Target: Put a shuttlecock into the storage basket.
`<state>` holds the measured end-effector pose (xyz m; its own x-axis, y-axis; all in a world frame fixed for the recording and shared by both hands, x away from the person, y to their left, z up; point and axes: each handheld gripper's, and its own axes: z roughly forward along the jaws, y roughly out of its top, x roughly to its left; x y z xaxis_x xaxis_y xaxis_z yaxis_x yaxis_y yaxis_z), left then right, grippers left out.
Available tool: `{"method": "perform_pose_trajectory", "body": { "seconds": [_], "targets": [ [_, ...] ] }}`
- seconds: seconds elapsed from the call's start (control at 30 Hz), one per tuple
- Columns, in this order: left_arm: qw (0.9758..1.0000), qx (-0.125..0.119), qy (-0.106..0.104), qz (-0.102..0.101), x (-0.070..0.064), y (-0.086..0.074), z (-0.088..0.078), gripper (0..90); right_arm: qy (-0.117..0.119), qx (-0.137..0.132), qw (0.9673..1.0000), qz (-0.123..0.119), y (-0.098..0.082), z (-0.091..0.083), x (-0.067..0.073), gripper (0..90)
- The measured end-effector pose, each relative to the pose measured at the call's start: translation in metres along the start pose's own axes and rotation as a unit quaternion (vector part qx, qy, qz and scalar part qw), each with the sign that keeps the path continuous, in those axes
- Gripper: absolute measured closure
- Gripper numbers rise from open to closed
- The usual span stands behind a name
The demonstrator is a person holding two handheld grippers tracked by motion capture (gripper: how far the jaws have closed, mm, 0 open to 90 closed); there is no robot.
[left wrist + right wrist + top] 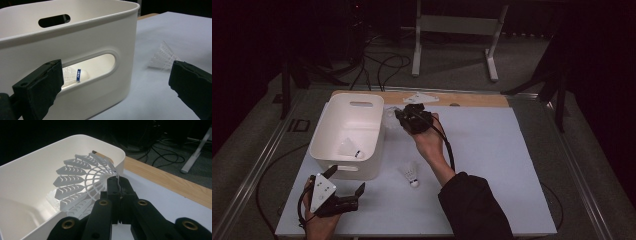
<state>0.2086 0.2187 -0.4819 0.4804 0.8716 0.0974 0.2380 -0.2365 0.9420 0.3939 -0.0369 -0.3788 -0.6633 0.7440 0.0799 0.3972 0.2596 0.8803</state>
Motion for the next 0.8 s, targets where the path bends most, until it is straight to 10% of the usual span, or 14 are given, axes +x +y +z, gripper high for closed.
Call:
{"method": "perform_pose_trajectory", "body": {
  "seconds": [0.8],
  "targets": [
    [1.0000,0.001,0.000,0.000,0.000,0.000,0.000,0.2,0.023,-0.007,0.9994,-0.024,0.002,0.003,0.016,89.6]
  ]
}}
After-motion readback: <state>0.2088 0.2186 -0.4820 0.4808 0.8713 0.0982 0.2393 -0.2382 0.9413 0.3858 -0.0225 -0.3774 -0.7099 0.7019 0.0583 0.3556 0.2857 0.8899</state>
